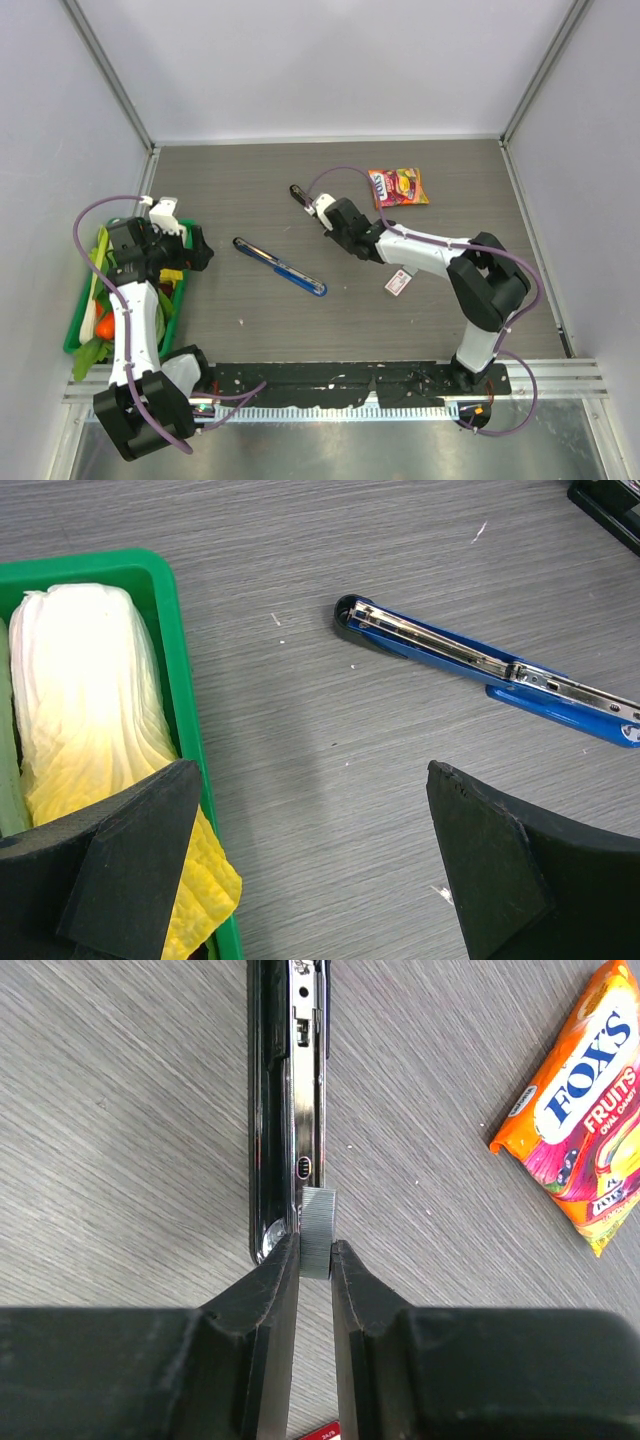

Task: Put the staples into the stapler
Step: Pick up the stapler.

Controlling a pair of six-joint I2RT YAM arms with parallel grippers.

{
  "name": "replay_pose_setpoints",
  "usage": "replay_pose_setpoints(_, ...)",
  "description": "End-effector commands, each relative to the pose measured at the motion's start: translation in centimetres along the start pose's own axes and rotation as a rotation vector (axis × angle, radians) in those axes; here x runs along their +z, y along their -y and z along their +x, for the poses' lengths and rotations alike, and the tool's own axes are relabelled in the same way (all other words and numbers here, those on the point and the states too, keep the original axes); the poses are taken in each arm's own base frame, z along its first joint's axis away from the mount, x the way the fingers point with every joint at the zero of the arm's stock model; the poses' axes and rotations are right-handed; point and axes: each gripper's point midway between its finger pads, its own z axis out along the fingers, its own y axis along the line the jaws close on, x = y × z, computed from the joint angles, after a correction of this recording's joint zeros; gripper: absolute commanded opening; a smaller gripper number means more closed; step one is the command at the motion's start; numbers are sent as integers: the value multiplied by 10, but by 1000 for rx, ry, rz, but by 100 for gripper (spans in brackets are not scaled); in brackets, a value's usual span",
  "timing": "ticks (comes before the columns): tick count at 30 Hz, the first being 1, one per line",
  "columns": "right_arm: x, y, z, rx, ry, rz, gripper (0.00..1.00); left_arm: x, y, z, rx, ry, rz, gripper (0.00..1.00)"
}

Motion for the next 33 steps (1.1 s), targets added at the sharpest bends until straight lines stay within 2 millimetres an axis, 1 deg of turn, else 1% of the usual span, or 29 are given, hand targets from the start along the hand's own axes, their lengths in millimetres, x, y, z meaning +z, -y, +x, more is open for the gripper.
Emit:
replay_pose_setpoints(1, -14, 9, -28, 46, 84, -13, 23, -2, 1, -6, 17, 31, 11, 100)
replay_pose_setpoints(4, -13, 9, -28, 45, 82, -12, 23, -2, 1, -7, 17, 33, 11, 100)
replay_pose_setpoints(7, -9, 13, -26, 52, 75, -5, 22, -2, 0, -6, 15, 30, 11, 100)
replay_pose_setpoints(14, -7, 15, -24, 98, 89, -63, 22, -3, 0, -6, 15, 31, 10, 100)
replay_pose_setpoints(22, -13, 23, -32, 160, 148, -122, 22, -2, -1, -5, 10, 29, 9, 100)
replay_pose_setpoints(26, -18, 19, -40, 181, 176, -168, 22, -1, -1, -4, 5, 25, 10, 100)
replay_pose_setpoints(28, -18, 20, -41, 190, 177, -185, 22, -1, -1, -5, 7, 25, 12, 100)
replay_pose_setpoints(29, -17, 24, -45, 207, 184, -207, 22, -2, -1, -5, 7, 28, 11, 100)
replay_pose_setpoints(30, -16, 22, -46, 224, 185, -241, 22, -2, -1, -5, 7, 28, 11, 100)
replay_pose_setpoints(33, -9, 22, -43, 251, 155, -283, 22, -3, -1, -6, 6, 31, 9, 100)
